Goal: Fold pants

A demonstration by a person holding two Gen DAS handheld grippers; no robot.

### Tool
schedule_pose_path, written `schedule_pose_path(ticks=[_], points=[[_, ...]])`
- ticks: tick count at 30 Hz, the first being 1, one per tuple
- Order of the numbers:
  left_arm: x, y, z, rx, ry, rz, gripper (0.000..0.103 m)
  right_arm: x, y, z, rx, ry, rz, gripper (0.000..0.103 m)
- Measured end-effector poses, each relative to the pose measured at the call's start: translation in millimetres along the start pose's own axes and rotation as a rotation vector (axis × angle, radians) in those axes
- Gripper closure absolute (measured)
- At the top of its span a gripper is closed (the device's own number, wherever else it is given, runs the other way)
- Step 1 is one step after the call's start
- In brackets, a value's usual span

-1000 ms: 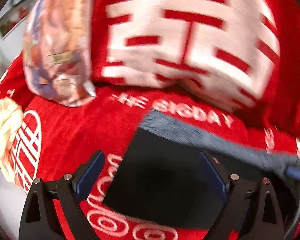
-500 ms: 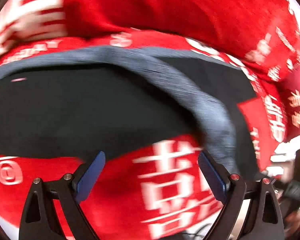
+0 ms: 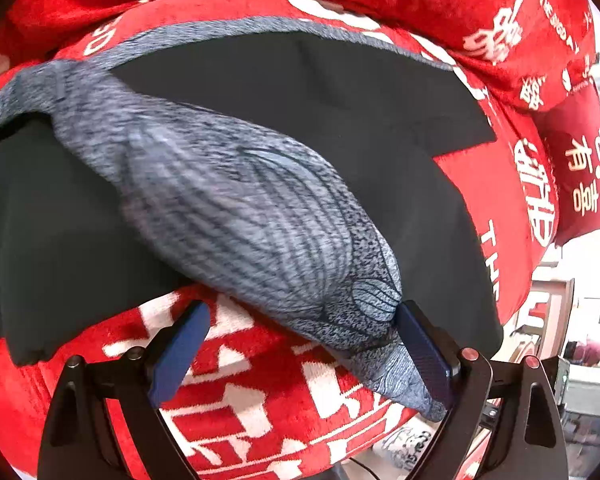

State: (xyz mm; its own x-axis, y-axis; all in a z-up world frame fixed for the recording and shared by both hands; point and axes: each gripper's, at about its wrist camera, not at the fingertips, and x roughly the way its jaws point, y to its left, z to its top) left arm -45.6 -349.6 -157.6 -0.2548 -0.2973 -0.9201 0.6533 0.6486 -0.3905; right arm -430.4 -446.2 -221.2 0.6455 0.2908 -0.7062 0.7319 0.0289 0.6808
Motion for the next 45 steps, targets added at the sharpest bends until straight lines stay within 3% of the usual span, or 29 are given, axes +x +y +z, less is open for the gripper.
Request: schedule_pose_path(ticks=[1, 2, 4, 5, 10, 13, 16, 17, 18, 19, 22, 23, 25, 26, 27, 29, 31, 34, 38, 39, 40, 42, 45], points=[[2, -2, 0, 0.012, 0.006, 0.006, 0.014, 1, -7, 2, 0.02, 0.021, 0.029, 0.044], [4, -5, 1, 0.025, 0.014, 0.006, 0.029, 4, -8, 3, 0.031, 0.026, 0.035, 0.048], [6, -11, 7, 0.041, 0.029, 0.0, 0.041, 6, -14, 4, 0.067, 0.045, 0.061, 0.089], [4, -13, 10, 0.046, 0.032, -0.02, 0.05, 2, -17, 6, 0.093, 0.054, 0.09, 0.099], [-22, -28, 37, 0.047, -0.036, -0.061, 0.051, -36, 28, 36, -0.011, 0.037, 0.195, 0.099], [-40, -32, 68, 0.006, -0.11, -0.061, 0.051, -46, 70, 78, -0.102, 0.032, 0.227, 0.099], [-50, -39, 107, -0.008, -0.185, -0.003, 0.051, -44, 114, 139, -0.191, 0.025, 0.24, 0.099], [-54, -41, 121, -0.007, -0.203, 0.037, 0.046, -43, 132, 165, -0.228, 0.021, 0.24, 0.099], [-59, -40, 131, -0.003, -0.215, 0.074, 0.034, -43, 143, 184, -0.251, 0.014, 0.235, 0.099], [-63, -36, 136, 0.0, -0.232, 0.102, 0.028, -41, 158, 207, -0.276, 0.004, 0.223, 0.099], [-85, -25, 148, 0.011, -0.299, 0.174, 0.023, -39, 189, 267, -0.307, -0.047, 0.143, 0.098], [-91, -19, 149, -0.003, -0.309, 0.188, 0.023, -36, 199, 283, -0.316, -0.064, 0.104, 0.094], [-99, -2, 147, -0.031, -0.314, 0.211, 0.023, -27, 221, 303, -0.341, -0.081, 0.021, 0.075], [-98, 4, 144, -0.043, -0.303, 0.229, 0.023, -28, 228, 309, -0.36, -0.09, -0.019, 0.043], [-96, 10, 139, -0.05, -0.287, 0.25, 0.023, -34, 230, 309, -0.387, -0.122, -0.035, 0.03], [-84, 21, 126, -0.067, -0.247, 0.287, 0.023, -40, 237, 304, -0.439, -0.174, -0.062, 0.03], [-69, 28, 111, -0.089, -0.201, 0.305, 0.023, -45, 229, 292, -0.461, -0.212, -0.15, 0.03], [-45, 39, 89, -0.139, -0.144, 0.32, 0.023, -45, 187, 279, -0.376, -0.208, -0.231, 0.037], [-23, 44, 67, -0.195, -0.063, 0.326, 0.023, -17, 133, 279, -0.208, -0.102, -0.225, 0.056], [-20, 44, 66, -0.201, -0.053, 0.336, 0.023, -9, 126, 283, -0.179, -0.104, -0.203, 0.077], [-20, 43, 66, -0.204, -0.05, 0.34, 0.023, -7, 122, 285, -0.171, -0.106, -0.2, 0.091], [-27, 40, 69, -0.203, -0.079, 0.331, 0.023, -9, 137, 287, -0.205, -0.138, -0.171, 0.096], [-32, 39, 78, -0.197, -0.089, 0.349, 0.023, -17, 173, 286, -0.355, -0.162, -0.144, 0.096]])
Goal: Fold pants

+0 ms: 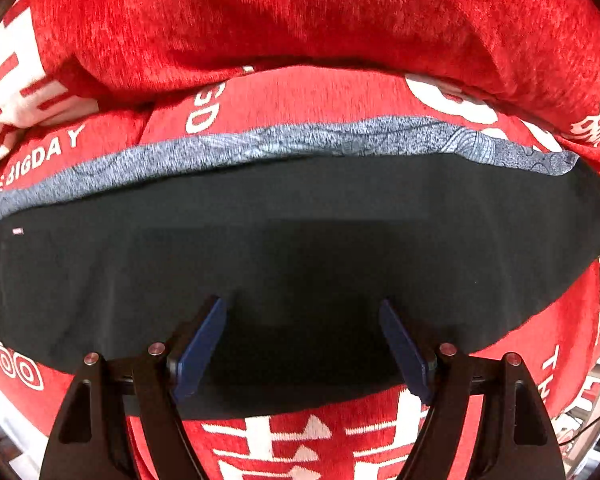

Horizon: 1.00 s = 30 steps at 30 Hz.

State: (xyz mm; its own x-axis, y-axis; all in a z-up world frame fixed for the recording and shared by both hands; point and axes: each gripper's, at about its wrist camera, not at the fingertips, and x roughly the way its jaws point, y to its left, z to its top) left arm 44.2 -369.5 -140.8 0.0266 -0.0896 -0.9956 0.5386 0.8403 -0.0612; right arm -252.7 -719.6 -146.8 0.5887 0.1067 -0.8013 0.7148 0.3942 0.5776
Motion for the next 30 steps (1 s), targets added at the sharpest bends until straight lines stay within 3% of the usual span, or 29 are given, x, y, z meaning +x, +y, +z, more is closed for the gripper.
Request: schedule_pose_path(ticks=[2, 5, 7, 10, 14, 16, 19, 21, 22, 25, 30], points=[[1, 2, 10, -0.019, 0.011, 0.035, 0.023, 9, 5, 8, -0.031, 0.04, -0.058, 0.095], [-15, 8, 28, -0.055, -0.03, 0.029, 0.023, 31, -20, 5, 0.04, 0.185, -0.175, 0.083], [-24, 10, 39, -0.047, -0.062, 0.05, 0.023, 16, -33, 0, 0.116, 0.145, -0.205, 0.079], [-16, 4, 53, -0.019, -0.064, 0.069, 0.023, -15, -10, -4, 0.022, -0.015, -0.215, 0.079], [19, -10, 75, -0.034, -0.041, 0.102, 0.023, 28, 47, 0, -0.211, 0.063, -0.155, 0.079], [27, -10, 86, -0.059, -0.09, 0.132, 0.013, 60, 64, 2, -0.29, 0.093, -0.17, 0.079], [33, -3, 103, -0.06, -0.136, 0.172, 0.005, 105, 67, 12, -0.306, 0.119, -0.244, 0.083], [34, 10, 115, -0.069, -0.131, 0.236, 0.005, 106, 62, 22, -0.289, 0.049, -0.231, 0.083], [31, 19, 117, -0.083, -0.132, 0.252, 0.005, 107, 66, 30, -0.291, 0.031, -0.271, 0.083], [11, 48, 113, -0.132, -0.144, 0.247, 0.005, 102, 70, 37, -0.275, 0.032, -0.32, 0.08], [-26, 97, 70, -0.121, -0.151, 0.269, 0.005, 78, 85, 9, -0.31, 0.082, -0.224, 0.057]])
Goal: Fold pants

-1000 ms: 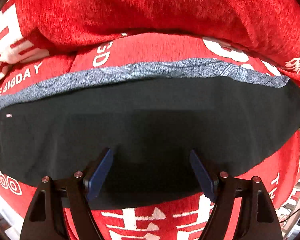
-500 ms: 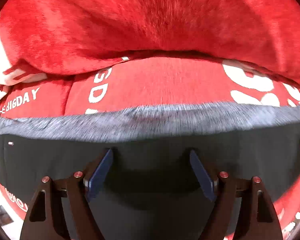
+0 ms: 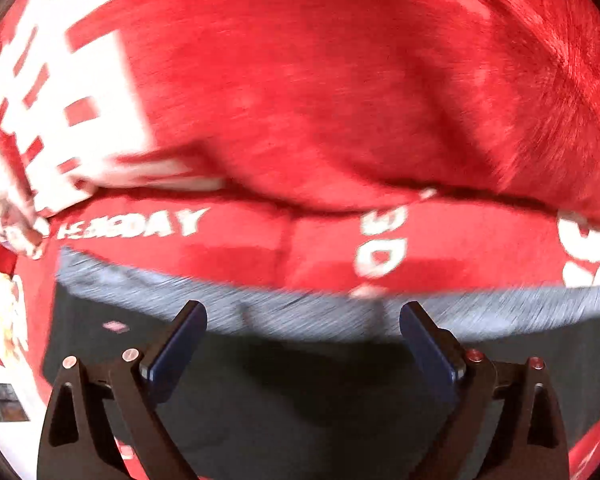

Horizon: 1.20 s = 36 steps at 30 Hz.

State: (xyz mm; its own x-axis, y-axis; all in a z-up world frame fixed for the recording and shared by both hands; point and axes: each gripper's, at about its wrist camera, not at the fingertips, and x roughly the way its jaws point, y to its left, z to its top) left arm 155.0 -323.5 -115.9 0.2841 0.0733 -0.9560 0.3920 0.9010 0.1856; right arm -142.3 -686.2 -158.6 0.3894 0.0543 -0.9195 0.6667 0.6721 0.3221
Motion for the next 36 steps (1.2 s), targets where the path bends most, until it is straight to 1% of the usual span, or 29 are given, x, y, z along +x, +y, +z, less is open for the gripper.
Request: schedule_pose_path(ticks=[3, 5, 6, 7, 9, 12, 13, 15, 17, 18, 19, 21, 25, 27, 28, 31, 33, 35, 36], points=[[-8, 39, -33, 0.036, 0.0, 0.029, 0.005, -4, 22, -19, -0.031, 0.038, 0.061, 0.057], [-9, 67, -57, 0.051, 0.004, 0.046, 0.005, 1, 53, -32, -0.078, 0.073, 0.105, 0.057], [-3, 79, -62, 0.053, 0.007, 0.05, 0.005, 7, 77, -42, -0.106, 0.085, 0.116, 0.057], [4, 100, -70, 0.052, 0.01, 0.05, 0.005, 12, 97, -47, -0.147, 0.098, 0.129, 0.057], [8, 129, -81, 0.048, 0.009, 0.049, 0.005, 18, 140, -57, -0.23, 0.115, 0.154, 0.057], [17, 168, -95, 0.068, -0.018, 0.065, 0.005, 21, 212, -72, -0.343, 0.142, 0.218, 0.057], [21, 176, -96, 0.07, -0.019, 0.067, 0.005, 24, 234, -76, -0.373, 0.149, 0.235, 0.055], [40, 202, -104, 0.058, 0.002, 0.04, 0.005, 32, 283, -85, -0.438, 0.164, 0.273, 0.047], [58, 223, -117, 0.046, 0.037, 0.019, 0.005, 45, 344, -98, -0.534, 0.192, 0.301, 0.046], [62, 231, -122, 0.03, 0.033, -0.023, 0.004, 53, 368, -103, -0.577, 0.208, 0.304, 0.046], [63, 238, -126, 0.012, 0.015, -0.061, 0.003, 61, 398, -110, -0.63, 0.228, 0.308, 0.046], [64, 244, -131, 0.015, -0.007, -0.1, 0.003, 76, 449, -123, -0.717, 0.257, 0.319, 0.046], [65, 246, -140, 0.014, -0.059, -0.119, 0.002, 115, 544, -143, -0.86, 0.327, 0.327, 0.046], [64, 247, -142, 0.001, -0.079, -0.138, 0.002, 131, 576, -147, -0.893, 0.338, 0.331, 0.046], [62, 246, -144, -0.002, -0.087, -0.142, 0.002, 143, 595, -150, -0.908, 0.354, 0.336, 0.046], [58, 246, -149, 0.0, -0.113, -0.144, 0.002, 172, 636, -156, -0.941, 0.39, 0.347, 0.046], [56, 247, -153, -0.006, -0.126, -0.153, 0.002, 190, 658, -162, -0.977, 0.408, 0.337, 0.046], [54, 248, -153, -0.008, -0.132, -0.158, 0.002, 204, 671, -168, -0.998, 0.439, 0.322, 0.046], [54, 248, -154, -0.009, -0.134, -0.161, 0.002, 215, 676, -172, -1.011, 0.477, 0.306, 0.05]])
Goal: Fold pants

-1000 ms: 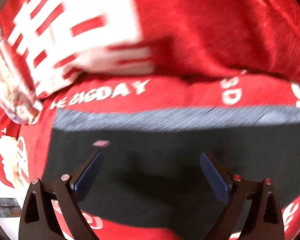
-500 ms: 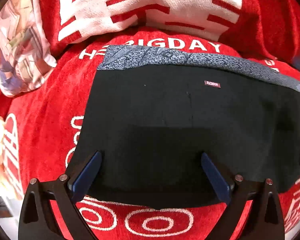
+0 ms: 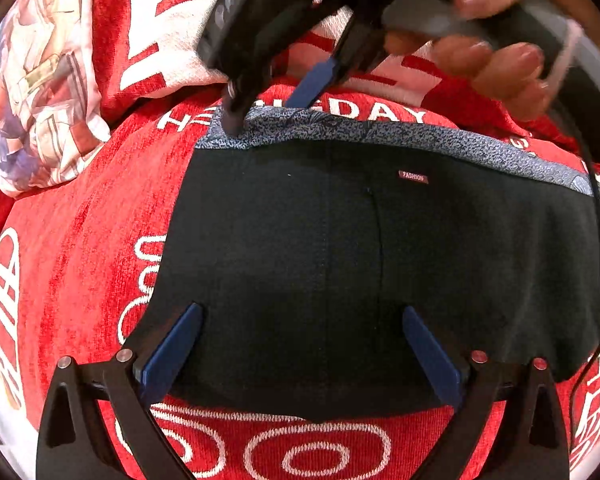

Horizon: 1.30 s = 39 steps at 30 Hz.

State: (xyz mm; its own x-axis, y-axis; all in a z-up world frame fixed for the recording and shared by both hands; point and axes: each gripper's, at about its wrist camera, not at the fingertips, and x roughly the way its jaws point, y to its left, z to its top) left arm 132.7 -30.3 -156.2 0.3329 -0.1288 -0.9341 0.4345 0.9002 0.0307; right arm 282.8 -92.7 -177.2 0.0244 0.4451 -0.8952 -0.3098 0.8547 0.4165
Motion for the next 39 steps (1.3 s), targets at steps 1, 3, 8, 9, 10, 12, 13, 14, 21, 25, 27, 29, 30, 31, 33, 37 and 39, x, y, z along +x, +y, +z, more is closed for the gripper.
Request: schedule_pose_path(ticks=[1, 3, 8, 9, 10, 12, 13, 14, 21, 25, 27, 29, 30, 31, 33, 37, 39], points=[[0, 1, -1, -0.001, 0.0, -0.002, 0.002, 7, 1, 2, -0.005, 0.03, -0.003, 0.06], [-1, 3, 0, -0.004, 0.006, -0.009, 0.002, 13, 4, 2, -0.016, 0.059, -0.007, 0.092], [-11, 14, -2, -0.05, 0.03, -0.026, 0.002, -12, 20, 0, -0.05, 0.019, 0.068, 0.097], [-10, 14, -3, -0.047, 0.037, -0.016, 0.002, -10, 21, 3, -0.052, 0.021, 0.063, 0.097], [-9, 14, -3, -0.041, 0.04, -0.011, 0.002, -4, 22, 6, -0.048, 0.026, 0.05, 0.097], [-9, 14, 0, -0.024, 0.047, -0.004, 0.002, 12, 18, 8, -0.022, 0.034, 0.005, 0.097], [-10, 14, 2, -0.022, 0.054, -0.004, 0.002, 21, 13, 7, 0.004, 0.041, -0.014, 0.096], [-11, 14, 6, -0.023, 0.063, -0.006, 0.002, 24, 11, 5, 0.035, 0.025, -0.016, 0.088], [-21, 18, 55, -0.047, 0.009, 0.011, 0.002, -75, -36, -72, 0.296, -0.193, -0.128, 0.083], [12, 10, 86, -0.068, 0.013, 0.059, 0.002, -110, -76, -159, 0.464, -0.206, -0.198, 0.083], [42, 9, 94, -0.061, 0.065, 0.137, 0.0, -104, -95, -193, 0.529, -0.155, -0.235, 0.083], [47, 14, 99, -0.101, 0.071, 0.141, 0.0, -89, -121, -231, 0.61, -0.064, -0.326, 0.083], [44, 15, 101, -0.113, 0.078, 0.146, 0.0, -88, -127, -245, 0.652, -0.054, -0.372, 0.083], [38, 15, 102, -0.113, 0.083, 0.156, 0.0, -102, -138, -269, 0.743, -0.121, -0.365, 0.083], [21, 12, 98, -0.092, 0.078, 0.158, 0.0, -130, -149, -310, 0.9, -0.261, -0.281, 0.075], [2, -10, 80, -0.017, 0.096, 0.116, 0.0, -150, -136, -392, 1.095, -0.407, -0.016, 0.051], [14, -23, 65, 0.037, 0.139, 0.149, 0.0, -139, -118, -415, 1.14, -0.427, 0.124, 0.051]])
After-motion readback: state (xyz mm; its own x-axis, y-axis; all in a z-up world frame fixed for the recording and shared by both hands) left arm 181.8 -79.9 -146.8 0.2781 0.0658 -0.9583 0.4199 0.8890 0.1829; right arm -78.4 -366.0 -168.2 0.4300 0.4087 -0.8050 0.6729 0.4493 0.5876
